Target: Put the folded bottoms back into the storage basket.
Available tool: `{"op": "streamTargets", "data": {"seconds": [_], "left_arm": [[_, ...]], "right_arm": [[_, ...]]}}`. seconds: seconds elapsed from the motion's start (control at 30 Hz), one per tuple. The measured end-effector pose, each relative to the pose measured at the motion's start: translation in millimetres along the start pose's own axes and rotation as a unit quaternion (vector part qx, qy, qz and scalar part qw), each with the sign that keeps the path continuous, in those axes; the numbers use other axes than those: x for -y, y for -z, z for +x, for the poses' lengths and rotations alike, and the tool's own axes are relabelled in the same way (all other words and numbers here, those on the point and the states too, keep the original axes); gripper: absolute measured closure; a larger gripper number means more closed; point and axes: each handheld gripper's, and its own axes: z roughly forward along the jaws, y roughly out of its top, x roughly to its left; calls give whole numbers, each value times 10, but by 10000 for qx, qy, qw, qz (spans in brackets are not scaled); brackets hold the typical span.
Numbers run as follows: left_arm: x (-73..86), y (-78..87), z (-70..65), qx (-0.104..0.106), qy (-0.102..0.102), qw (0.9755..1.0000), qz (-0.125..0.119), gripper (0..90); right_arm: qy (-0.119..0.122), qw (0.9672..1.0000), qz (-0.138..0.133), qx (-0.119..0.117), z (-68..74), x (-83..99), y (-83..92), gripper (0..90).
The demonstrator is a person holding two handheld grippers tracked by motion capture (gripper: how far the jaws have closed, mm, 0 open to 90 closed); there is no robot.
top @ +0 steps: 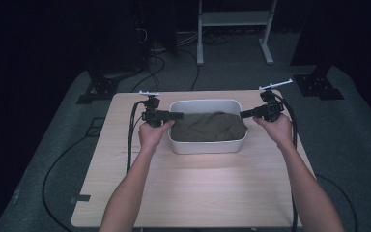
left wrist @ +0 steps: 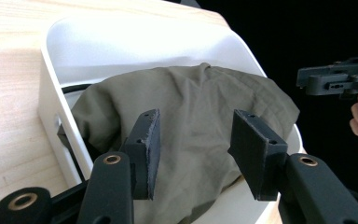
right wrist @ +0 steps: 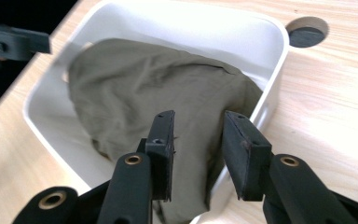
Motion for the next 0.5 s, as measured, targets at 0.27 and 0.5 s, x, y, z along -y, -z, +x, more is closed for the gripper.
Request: {"op": "streamTargets", "data": {"seconds": [0.27, 0.5], "left_arm": [[9, 56, -53, 72, -33, 10000, -42, 523], [28, 78, -120, 160, -103, 9998, -21, 522]], "right_arm": [[-52, 9995, -119, -271, -5, 90, 43, 634], [-25, 9990, -172, -418, -6, 172, 107, 635]]}}
